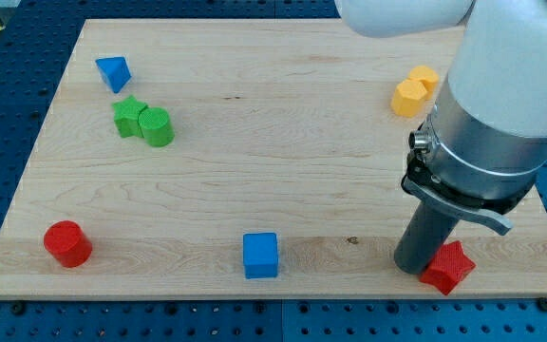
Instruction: Slide the red star to the bottom right
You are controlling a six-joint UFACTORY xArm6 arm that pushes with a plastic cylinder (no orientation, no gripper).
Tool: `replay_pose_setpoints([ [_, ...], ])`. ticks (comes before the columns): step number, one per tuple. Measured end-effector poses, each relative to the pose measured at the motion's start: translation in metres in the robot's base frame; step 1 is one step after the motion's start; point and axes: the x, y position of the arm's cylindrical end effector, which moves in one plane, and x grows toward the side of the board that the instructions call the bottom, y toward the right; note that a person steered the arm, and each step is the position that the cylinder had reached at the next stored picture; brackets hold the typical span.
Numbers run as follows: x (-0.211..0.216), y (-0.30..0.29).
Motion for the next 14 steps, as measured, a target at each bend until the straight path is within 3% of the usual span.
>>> replay_pose_setpoints([
  [2,0.0,-0.014],
  [5,0.021,0.007],
  [14,0.021,0.047],
])
